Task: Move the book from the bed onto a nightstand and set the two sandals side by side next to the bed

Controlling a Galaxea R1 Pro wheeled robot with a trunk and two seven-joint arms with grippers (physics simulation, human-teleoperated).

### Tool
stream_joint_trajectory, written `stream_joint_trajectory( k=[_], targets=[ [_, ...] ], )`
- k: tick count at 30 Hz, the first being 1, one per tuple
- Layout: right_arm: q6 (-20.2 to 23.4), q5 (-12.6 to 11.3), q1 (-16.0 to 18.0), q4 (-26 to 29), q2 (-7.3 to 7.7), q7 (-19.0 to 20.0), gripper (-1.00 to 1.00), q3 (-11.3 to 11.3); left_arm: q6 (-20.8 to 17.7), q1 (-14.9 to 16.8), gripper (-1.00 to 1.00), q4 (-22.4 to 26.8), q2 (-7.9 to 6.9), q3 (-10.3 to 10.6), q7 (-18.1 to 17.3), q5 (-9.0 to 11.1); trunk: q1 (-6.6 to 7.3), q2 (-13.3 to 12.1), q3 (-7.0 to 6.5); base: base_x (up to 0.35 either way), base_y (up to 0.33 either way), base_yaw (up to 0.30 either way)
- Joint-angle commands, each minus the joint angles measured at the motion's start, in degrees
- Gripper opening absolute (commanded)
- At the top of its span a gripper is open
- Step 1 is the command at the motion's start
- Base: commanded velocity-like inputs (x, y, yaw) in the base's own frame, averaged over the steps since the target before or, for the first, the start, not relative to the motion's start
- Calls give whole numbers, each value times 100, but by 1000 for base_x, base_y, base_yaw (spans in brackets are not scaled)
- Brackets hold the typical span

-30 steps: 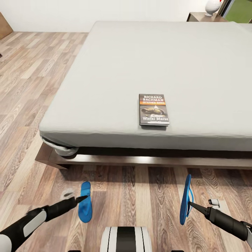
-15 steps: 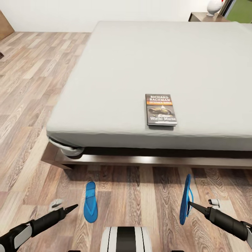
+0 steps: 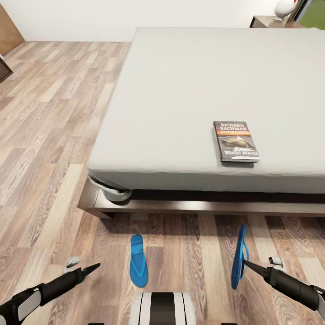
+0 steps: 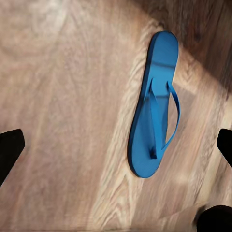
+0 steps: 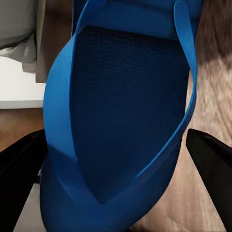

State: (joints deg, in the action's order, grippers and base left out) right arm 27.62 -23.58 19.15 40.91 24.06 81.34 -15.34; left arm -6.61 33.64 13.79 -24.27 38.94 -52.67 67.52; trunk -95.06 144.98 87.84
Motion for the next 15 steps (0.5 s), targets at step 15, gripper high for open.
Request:
stream_joint_trajectory(
  k=[15],
  targets=[
    [25,-15,0,-4,-6,13,-100,-4,-60,3,100,-34,0,26,-18,62,1,1,3,0,316,0]
  ],
)
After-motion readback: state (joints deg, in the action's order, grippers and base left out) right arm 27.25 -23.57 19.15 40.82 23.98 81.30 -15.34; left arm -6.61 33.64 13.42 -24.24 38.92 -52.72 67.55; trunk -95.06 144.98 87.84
